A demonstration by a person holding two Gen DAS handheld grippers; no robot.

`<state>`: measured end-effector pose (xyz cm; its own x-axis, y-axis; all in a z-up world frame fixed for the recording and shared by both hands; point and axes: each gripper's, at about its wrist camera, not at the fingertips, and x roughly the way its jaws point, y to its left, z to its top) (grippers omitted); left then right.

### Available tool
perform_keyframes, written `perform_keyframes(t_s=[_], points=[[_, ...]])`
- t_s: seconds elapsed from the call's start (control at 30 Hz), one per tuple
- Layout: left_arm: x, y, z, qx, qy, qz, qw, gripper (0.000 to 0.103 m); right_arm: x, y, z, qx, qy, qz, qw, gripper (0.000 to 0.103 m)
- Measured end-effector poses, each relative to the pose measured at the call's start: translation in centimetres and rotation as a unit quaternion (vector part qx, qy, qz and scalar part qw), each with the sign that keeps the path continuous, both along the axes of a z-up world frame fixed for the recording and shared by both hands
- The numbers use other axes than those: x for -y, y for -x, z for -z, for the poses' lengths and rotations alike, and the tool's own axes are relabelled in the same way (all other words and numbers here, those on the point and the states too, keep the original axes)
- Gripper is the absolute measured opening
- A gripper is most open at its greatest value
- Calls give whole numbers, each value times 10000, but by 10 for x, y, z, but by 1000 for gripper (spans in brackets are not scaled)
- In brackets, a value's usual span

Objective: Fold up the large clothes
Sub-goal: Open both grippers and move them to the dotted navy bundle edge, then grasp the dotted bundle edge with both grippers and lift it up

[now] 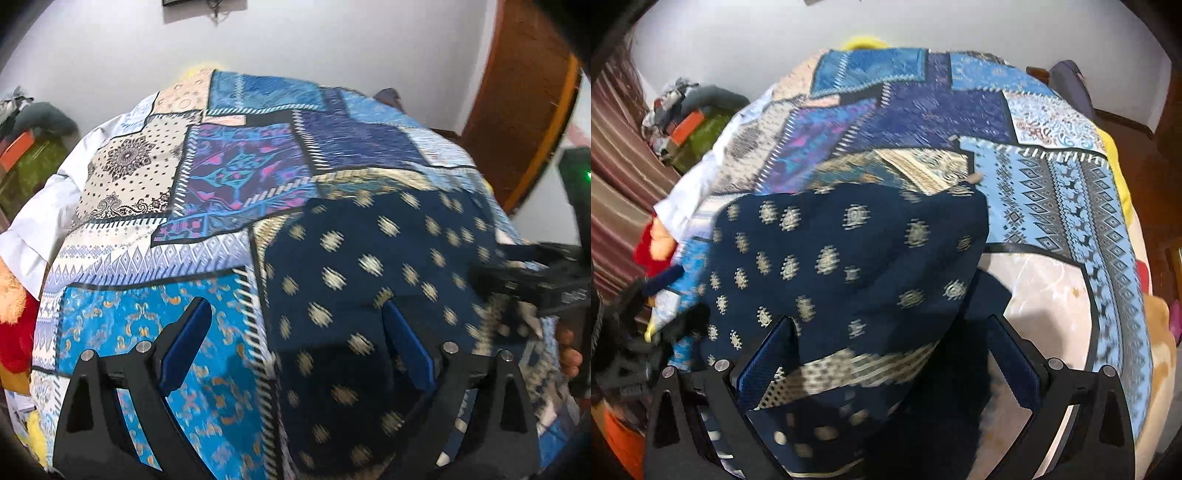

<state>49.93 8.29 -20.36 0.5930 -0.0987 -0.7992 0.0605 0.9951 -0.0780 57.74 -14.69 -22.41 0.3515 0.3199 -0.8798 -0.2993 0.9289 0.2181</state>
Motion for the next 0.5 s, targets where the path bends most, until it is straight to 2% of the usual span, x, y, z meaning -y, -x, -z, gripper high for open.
perform_keyframes(t_s=[0.1,0.2,0.27,0.37,0.5], points=[[-14,-3,-5,96,70,-193,9997,97,22,-6,1,35,-123,132,9998,103],[-31,2,-17,221,-290,-559,9978,97,44,-1,-15,319,131,308,9989,103],[-41,9,-23,219,-305,-583,9976,97,57,5,-24,342,210,389,9984,103],[-51,23,-28,141,-31,-486,9987,97,67,20,-36,341,111,208,9991,103],[-52,43,-15,-265,721,-101,9970,97,67,43,-37,157,-353,-66,9992,103]])
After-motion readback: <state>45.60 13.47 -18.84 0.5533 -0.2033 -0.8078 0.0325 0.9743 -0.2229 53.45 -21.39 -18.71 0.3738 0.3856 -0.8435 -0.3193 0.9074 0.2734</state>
